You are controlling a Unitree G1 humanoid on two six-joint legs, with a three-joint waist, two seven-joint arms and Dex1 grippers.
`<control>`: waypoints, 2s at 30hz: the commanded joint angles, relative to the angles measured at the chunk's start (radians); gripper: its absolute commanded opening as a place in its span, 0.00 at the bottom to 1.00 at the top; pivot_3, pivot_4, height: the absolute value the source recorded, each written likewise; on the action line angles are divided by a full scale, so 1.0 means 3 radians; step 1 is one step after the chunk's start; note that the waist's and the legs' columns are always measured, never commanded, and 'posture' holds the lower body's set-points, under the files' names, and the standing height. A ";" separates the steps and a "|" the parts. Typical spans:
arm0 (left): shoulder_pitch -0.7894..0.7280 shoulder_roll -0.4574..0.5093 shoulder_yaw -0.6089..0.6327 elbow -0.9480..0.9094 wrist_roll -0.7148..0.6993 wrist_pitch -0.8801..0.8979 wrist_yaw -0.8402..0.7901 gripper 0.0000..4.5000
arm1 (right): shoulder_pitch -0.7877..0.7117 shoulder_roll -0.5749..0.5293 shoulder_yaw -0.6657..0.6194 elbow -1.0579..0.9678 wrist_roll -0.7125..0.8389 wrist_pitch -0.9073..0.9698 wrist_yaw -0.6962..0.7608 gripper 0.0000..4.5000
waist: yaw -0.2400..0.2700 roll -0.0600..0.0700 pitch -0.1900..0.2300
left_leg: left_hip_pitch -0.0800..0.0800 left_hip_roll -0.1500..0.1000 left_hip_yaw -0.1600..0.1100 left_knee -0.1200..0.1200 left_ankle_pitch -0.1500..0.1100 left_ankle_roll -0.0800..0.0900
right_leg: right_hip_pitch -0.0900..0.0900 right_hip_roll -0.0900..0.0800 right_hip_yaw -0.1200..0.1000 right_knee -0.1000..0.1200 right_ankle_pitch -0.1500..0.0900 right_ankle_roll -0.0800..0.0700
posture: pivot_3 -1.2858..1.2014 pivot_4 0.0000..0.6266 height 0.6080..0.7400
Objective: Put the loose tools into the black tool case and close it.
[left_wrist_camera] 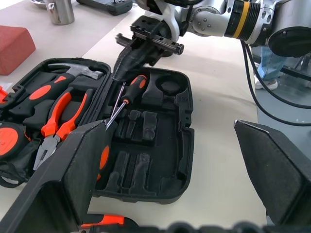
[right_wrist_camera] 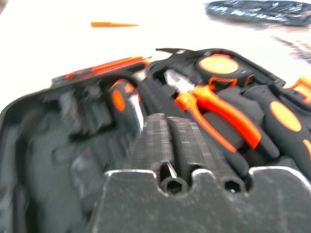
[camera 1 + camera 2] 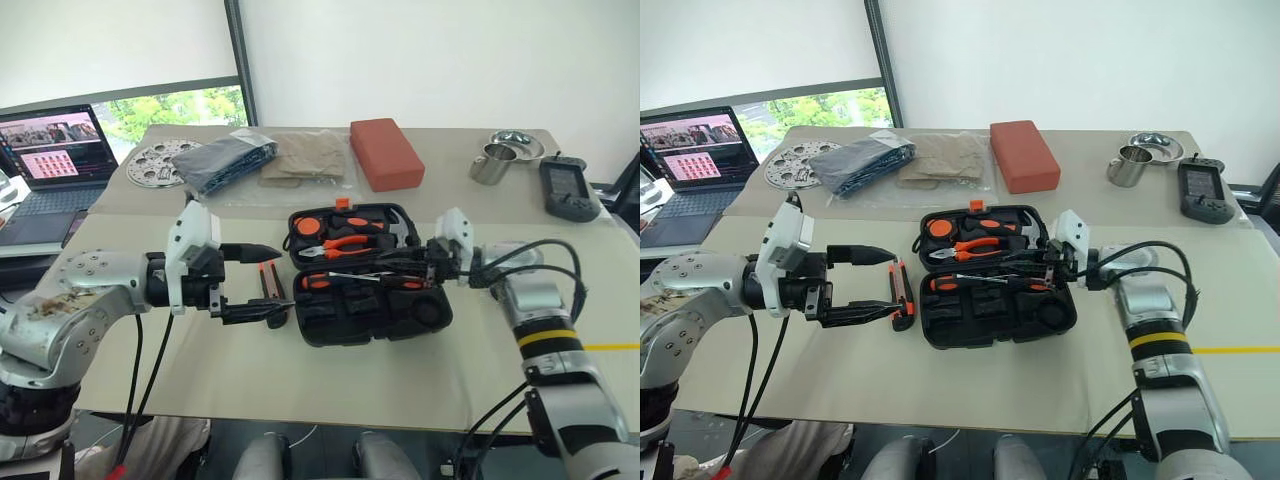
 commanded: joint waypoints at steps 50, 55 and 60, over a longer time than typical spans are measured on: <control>-0.0069 0.0023 0.0078 0.0030 0.0020 -0.0071 0.0050 1.00 | 0.0373 -0.0271 0.0279 -0.0244 -0.0564 -0.0158 -0.0202 0.01 | 0.0018 -0.0003 -0.0001 | 0.0002 -0.0001 0.0001 0.0000 0.0000 0.0000 | 0.0004 0.0003 -0.0001 -0.0003 -0.0002 0.0001 | 0.52 0.24 0.90; 0.0258 -0.0059 0.0175 0.0103 0.0206 -0.0116 0.0326 1.00 | 0.0388 -0.0215 0.0001 -0.0518 -0.0133 0.0006 -0.0138 0.01 | -0.0003 -0.0002 0.0000 | 0.0002 0.0000 0.0001 0.0000 0.0000 0.0000 | 0.0001 0.0003 0.0002 -0.0001 -0.0001 0.0001 | 0.52 0.24 0.90; 0.0629 -0.0284 0.0262 0.0129 0.0512 -0.0217 0.0897 1.00 | 0.0523 -0.0333 -0.0187 -0.0867 0.0135 0.0206 -0.0067 0.13 | 0.0004 -0.0003 0.0001 | 0.0000 0.0004 -0.0001 -0.0003 0.0000 0.0000 | -0.0002 0.0003 0.0001 0.0000 -0.0001 0.0000 | 0.52 0.24 0.90</control>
